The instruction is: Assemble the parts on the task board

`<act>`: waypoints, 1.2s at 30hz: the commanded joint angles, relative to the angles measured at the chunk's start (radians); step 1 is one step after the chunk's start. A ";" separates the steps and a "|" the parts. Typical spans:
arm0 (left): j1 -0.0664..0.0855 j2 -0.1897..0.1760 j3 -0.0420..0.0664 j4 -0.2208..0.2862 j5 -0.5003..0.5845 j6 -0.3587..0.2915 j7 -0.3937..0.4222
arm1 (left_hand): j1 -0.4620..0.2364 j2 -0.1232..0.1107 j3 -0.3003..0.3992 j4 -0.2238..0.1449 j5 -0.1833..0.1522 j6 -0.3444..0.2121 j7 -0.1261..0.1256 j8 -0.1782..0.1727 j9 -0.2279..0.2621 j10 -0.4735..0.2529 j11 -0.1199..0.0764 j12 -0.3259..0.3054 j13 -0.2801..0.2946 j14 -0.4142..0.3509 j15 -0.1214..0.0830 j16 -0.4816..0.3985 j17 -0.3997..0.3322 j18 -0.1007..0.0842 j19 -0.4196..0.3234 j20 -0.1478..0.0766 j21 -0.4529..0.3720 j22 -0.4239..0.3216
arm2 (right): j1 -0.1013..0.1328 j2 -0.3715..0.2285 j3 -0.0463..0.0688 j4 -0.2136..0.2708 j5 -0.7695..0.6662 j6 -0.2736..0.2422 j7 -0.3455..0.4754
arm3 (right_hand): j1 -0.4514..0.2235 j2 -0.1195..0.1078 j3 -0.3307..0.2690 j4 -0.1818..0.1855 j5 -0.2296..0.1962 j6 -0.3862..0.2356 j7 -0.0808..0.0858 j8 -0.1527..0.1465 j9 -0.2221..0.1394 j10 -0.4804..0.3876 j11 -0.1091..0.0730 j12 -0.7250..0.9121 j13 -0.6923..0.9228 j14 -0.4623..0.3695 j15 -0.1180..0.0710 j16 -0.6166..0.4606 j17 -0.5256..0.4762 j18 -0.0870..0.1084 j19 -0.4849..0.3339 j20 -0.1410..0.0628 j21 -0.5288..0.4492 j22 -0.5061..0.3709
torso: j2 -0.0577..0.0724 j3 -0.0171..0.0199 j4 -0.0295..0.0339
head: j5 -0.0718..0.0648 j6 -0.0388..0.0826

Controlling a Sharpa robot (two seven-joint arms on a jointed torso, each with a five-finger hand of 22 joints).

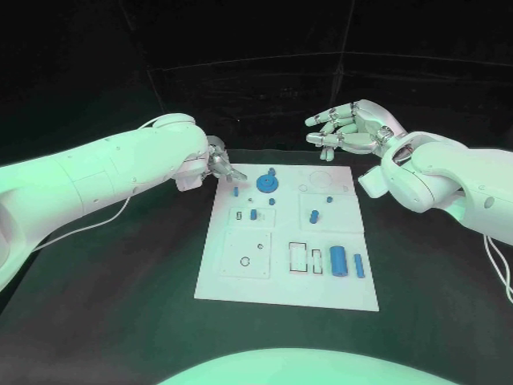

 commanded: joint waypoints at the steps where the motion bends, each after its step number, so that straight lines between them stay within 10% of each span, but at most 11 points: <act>1: 0.001 0.010 0.000 -0.018 -0.020 0.018 0.018 | 0.009 0.003 -0.005 -0.001 -0.002 0.005 0.001 -0.005 -0.001 -0.002 0.006 -0.001 0.002 0.104 0.004 0.003 0.263 -0.004 0.000 0.007 -0.003 0.002 | 0.002 0.002 0.001 0.000 0.004 0.008 0.006 | -0.003 0.010 -0.005 0.000 -0.004 -0.006 0.001 0.005 0.001 -0.007 0.000 0.004 -0.001 -0.002 0.005 -0.006 0.002 0.004 0.003 0.001 -0.005 -0.002 | 0.000 0.0001 -0.0006 | 0.001 -0.002; 36: -0.018 0.075 -0.007 -0.112 -0.018 0.121 0.020 | 0.008 0.031 -0.073 -0.001 -0.002 0.042 -0.008 0.006 -0.026 0.008 -0.001 0.016 0.013 0.104 -0.001 0.003 0.263 -0.007 0.007 0.005 0.012 0.026 | 0.001 0.014 0.001 -0.007 0.004 0.012 0.008 | -0.003 0.010 -0.005 0.000 -0.004 -0.006 0.001 0.005 0.001 -0.007 0.000 0.004 -0.001 -0.002 0.005 -0.006 0.002 0.004 0.003 0.001 -0.005 -0.002 | -0.001 0.0012 0.0006 | 0.004 -0.007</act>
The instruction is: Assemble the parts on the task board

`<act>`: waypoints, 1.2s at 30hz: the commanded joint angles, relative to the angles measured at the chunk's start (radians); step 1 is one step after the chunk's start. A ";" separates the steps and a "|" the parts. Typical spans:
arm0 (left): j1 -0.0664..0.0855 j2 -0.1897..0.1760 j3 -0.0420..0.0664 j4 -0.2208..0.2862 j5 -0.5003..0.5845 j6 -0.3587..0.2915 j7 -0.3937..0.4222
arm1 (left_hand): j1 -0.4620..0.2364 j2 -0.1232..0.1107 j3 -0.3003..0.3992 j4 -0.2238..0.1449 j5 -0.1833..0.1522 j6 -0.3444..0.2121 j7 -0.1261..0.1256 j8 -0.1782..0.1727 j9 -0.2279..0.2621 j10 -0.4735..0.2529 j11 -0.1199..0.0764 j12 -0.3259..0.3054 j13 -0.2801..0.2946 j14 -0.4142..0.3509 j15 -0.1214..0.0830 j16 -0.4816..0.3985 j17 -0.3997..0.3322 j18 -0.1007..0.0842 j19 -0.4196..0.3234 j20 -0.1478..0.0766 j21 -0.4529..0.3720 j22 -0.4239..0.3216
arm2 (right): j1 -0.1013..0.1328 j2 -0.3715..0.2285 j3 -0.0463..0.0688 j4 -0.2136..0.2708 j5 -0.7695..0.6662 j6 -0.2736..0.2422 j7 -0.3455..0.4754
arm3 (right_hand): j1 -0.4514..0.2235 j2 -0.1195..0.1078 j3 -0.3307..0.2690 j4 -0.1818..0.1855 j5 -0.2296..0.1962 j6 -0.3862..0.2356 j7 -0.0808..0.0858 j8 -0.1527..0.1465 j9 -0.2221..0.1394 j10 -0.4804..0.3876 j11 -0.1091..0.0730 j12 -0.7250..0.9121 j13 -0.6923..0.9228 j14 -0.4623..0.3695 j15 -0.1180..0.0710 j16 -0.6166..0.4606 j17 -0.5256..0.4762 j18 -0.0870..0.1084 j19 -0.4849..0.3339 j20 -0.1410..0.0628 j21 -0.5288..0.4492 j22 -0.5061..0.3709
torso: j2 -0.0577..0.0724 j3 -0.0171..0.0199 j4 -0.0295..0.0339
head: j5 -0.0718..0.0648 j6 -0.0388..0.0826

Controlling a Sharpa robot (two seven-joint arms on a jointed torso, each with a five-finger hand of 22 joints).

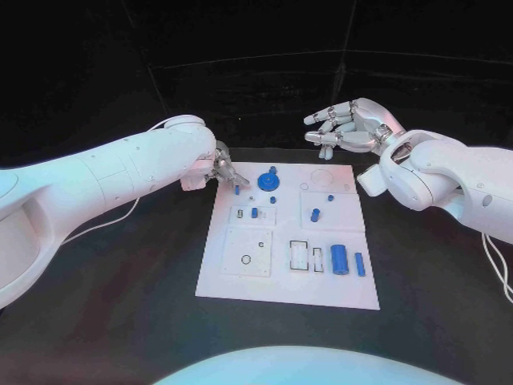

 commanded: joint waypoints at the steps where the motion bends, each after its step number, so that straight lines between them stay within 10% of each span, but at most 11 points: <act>1: 0.001 0.003 0.000 -0.002 -0.005 0.032 0.009 | 0.013 0.006 -0.010 -0.001 -0.002 0.006 -0.001 0.006 -0.003 0.008 -0.001 0.005 0.001 0.104 -0.001 0.003 0.263 -0.007 0.004 0.002 0.007 0.004 | 0.002 0.002 0.001 0.001 0.004 0.007 0.008 | -0.003 0.013 -0.005 0.001 -0.003 -0.007 0.002 0.006 0.001 -0.008 0.000 0.004 -0.002 -0.002 0.005 -0.008 0.002 0.004 0.004 0.001 -0.006 -0.002 | 0.000 0.0005 -0.0003 | 0.000 -0.001; 29: -0.004 0.015 -0.001 -0.016 -0.005 0.036 0.021 | 0.108 0.054 0.003 -0.043 -0.002 0.013 -0.002 0.015 -0.018 0.008 -0.003 0.007 -0.002 0.104 -0.002 0.003 0.263 -0.008 0.003 0.000 0.008 0.008 | 0.002 0.004 0.001 0.001 0.004 0.008 0.009 | -0.003 0.013 -0.005 0.001 -0.003 -0.007 0.002 0.006 0.001 -0.008 0.000 0.004 -0.002 -0.002 0.005 -0.008 0.002 0.004 0.004 0.001 -0.006 -0.002 | 0.000 0.0002 0.0008 | -0.003 -0.005; 36: -0.004 0.015 -0.001 -0.016 -0.005 0.007 0.032 | 0.220 0.121 0.078 -0.114 -0.002 0.010 -0.012 0.020 -0.022 0.002 -0.012 0.001 -0.009 0.104 -0.008 0.003 0.263 -0.006 0.000 -0.004 0.002 0.001 | 0.002 0.006 0.001 0.000 0.004 0.009 0.009 | -0.003 0.013 -0.005 0.001 -0.003 -0.007 0.002 0.006 0.001 -0.008 0.000 0.004 -0.002 -0.002 0.005 -0.008 0.002 0.004 0.004 0.001 -0.006 -0.002 | 0.000 -0.0001 0.0002 | -0.002 -0.009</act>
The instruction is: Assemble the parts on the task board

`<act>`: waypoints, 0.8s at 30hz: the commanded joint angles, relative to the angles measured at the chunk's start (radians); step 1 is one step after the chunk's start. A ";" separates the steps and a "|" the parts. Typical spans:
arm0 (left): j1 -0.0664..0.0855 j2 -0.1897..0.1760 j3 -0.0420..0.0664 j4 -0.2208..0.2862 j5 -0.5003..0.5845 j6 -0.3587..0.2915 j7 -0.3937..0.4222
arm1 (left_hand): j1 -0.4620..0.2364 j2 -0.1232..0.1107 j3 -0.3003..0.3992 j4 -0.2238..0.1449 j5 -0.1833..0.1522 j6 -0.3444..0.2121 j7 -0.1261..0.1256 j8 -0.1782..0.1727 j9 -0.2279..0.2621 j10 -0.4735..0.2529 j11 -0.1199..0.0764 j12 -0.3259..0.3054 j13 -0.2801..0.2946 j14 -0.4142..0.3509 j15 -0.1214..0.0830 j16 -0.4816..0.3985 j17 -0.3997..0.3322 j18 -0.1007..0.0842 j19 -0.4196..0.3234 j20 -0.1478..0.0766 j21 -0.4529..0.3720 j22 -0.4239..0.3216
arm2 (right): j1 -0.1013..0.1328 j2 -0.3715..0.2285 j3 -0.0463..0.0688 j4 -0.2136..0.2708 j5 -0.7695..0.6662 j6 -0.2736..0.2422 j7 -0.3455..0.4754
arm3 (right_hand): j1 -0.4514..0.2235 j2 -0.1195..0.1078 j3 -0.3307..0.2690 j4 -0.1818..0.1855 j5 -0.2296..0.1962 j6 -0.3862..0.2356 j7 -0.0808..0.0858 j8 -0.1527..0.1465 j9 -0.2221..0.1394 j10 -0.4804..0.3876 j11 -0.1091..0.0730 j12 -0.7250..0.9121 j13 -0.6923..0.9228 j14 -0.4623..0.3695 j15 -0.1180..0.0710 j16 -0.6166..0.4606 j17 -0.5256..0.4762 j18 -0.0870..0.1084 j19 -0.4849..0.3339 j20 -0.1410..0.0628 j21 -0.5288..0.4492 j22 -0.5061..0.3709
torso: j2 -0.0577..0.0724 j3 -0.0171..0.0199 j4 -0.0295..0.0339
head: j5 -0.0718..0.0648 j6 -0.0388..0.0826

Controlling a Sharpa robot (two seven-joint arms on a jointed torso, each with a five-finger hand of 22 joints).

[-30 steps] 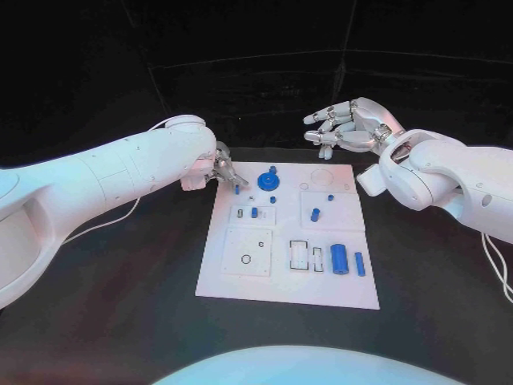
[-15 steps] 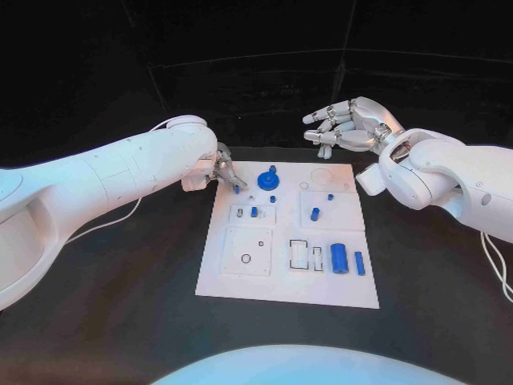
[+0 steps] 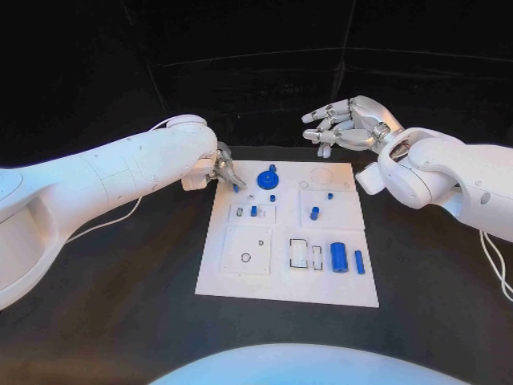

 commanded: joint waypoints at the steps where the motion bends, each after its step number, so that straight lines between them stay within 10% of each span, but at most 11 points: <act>1: 0.001 0.000 0.000 0.000 -0.005 -0.024 0.021 | 0.049 0.022 0.034 -0.036 -0.002 -0.001 -0.011 0.010 0.000 -0.003 -0.011 -0.005 -0.003 0.104 -0.010 0.003 0.263 -0.006 0.000 -0.005 -0.002 -0.004 | 0.002 0.002 0.001 0.000 0.004 0.007 0.009 | 0.002 0.009 -0.006 0.002 -0.003 -0.008 0.002 0.007 0.001 -0.009 0.000 0.005 -0.002 -0.001 0.006 -0.004 0.002 0.004 0.004 0.001 -0.007 -0.002 | 0.000 -0.0002 0.0000 | 0.000 -0.002; 9: 0.001 -0.003 0.000 0.001 -0.003 -0.043 0.037 | 0.118 0.041 0.144 -0.104 -0.001 -0.015 -0.013 0.033 0.016 -0.014 -0.014 -0.022 -0.018 0.104 -0.014 0.003 0.263 -0.005 -0.002 -0.012 -0.007 -0.007 | 0.002 0.006 0.001 -0.003 0.004 0.007 0.013 | 0.001 0.013 -0.006 0.004 -0.001 -0.008 0.002 0.008 0.002 -0.010 0.000 0.007 -0.002 -0.001 0.006 -0.006 0.004 0.004 0.005 0.001 -0.008 -0.002 | 0.000 0.0000 0.0002 | 0.009 0.000; 24: 0.002 -0.119 0.000 0.158 0.054 -0.141 0.019 | -0.005 -0.053 0.411 -0.133 -0.003 -0.041 -0.014 0.098 0.063 -0.003 -0.013 -0.027 -0.034 0.104 -0.012 0.003 0.263 -0.005 -0.001 -0.009 -0.012 -0.006 | 0.002 -0.002 0.001 -0.002 0.004 0.008 0.013 | 0.004 0.015 -0.006 0.004 0.001 -0.004 0.001 0.013 0.003 -0.012 0.000 0.009 -0.003 0.000 0.005 -0.008 0.007 0.004 0.006 0.001 -0.010 -0.003 | -0.003 0.0005 0.0055 | 0.011 -0.001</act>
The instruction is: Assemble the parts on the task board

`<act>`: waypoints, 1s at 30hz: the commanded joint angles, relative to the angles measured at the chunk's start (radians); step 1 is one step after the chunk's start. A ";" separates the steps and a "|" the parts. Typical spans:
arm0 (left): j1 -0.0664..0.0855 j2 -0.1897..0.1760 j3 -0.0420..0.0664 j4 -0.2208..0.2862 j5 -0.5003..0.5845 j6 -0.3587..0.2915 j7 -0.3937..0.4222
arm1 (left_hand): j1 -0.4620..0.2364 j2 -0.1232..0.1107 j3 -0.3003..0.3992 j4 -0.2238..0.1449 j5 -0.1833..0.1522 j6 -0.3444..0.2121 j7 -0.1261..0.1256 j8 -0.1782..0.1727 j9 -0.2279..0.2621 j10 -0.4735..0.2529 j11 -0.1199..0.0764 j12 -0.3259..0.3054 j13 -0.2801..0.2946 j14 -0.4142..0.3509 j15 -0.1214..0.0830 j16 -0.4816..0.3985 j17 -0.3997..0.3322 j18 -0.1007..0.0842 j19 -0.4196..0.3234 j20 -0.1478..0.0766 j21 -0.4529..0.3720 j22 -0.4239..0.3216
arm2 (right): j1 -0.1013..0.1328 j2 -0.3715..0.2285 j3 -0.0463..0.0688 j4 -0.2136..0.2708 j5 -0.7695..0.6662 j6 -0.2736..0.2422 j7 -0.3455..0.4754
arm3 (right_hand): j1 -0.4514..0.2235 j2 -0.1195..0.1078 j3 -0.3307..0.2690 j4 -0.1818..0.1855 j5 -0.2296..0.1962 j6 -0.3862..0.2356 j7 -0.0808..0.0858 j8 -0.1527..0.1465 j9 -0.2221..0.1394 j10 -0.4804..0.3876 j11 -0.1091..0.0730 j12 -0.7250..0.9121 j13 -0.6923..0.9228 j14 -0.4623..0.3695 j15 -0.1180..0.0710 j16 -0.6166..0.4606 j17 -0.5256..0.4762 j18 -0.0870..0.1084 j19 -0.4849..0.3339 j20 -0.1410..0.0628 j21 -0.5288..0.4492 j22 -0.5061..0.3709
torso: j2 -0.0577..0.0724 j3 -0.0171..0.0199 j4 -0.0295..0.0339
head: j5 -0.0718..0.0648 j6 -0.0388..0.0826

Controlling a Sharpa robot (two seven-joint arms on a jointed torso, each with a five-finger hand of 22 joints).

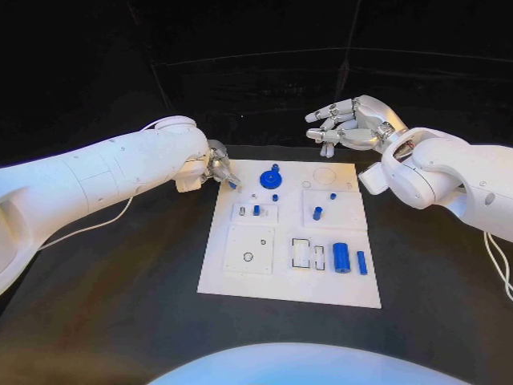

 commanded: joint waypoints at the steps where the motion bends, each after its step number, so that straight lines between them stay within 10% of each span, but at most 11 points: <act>1: 0.003 -0.024 0.001 0.051 0.030 -0.071 -0.006 | -0.021 -0.011 0.132 -0.102 0.007 -0.003 -0.006 0.008 0.065 0.012 -0.001 0.006 0.002 0.104 -0.005 0.003 0.263 -0.005 0.003 -0.006 -0.003 0.003 | 0.002 -0.001 0.001 0.002 0.004 0.006 0.010 | 0.000 0.012 -0.003 0.001 0.001 -0.004 0.001 0.004 0.002 -0.004 0.000 0.005 -0.002 0.000 0.005 -0.004 0.001 0.004 0.006 0.001 -0.006 -0.001 | -0.001 0.0012 0.0042 | 0.000 0.001; 17: -0.021 -0.166 -0.012 0.315 0.033 -0.192 0.007 | -0.063 -0.042 0.203 -0.111 0.007 -0.003 -0.007 0.024 0.074 0.020 -0.003 0.013 0.005 0.104 -0.006 0.003 0.263 -0.005 0.004 -0.007 -0.003 0.006 | 0.002 0.003 0.000 -0.005 0.004 0.012 0.009 | 0.001 0.012 -0.003 0.000 0.002 -0.003 0.001 0.006 0.002 -0.005 -0.001 0.006 -0.002 0.000 0.005 -0.005 0.002 0.004 0.006 0.001 -0.006 -0.001 | -0.001 0.0015 0.0049 | 0.012 -0.004; 30: -0.045 -0.182 -0.040 0.363 -0.025 -0.221 0.008 | -0.066 -0.044 0.209 -0.112 0.007 -0.002 -0.008 0.026 0.075 0.022 -0.003 0.017 0.009 0.104 -0.006 0.003 0.263 -0.006 0.006 -0.007 -0.001 0.010 | -0.001 0.008 0.000 -0.009 0.004 0.015 0.010 | 0.001 0.012 -0.003 0.000 0.002 -0.003 0.001 0.006 0.002 -0.005 -0.001 0.006 -0.002 0.000 0.005 -0.005 0.002 0.004 0.006 0.001 -0.006 -0.001 | 0.000 0.0002 0.0010 | 0.021 -0.005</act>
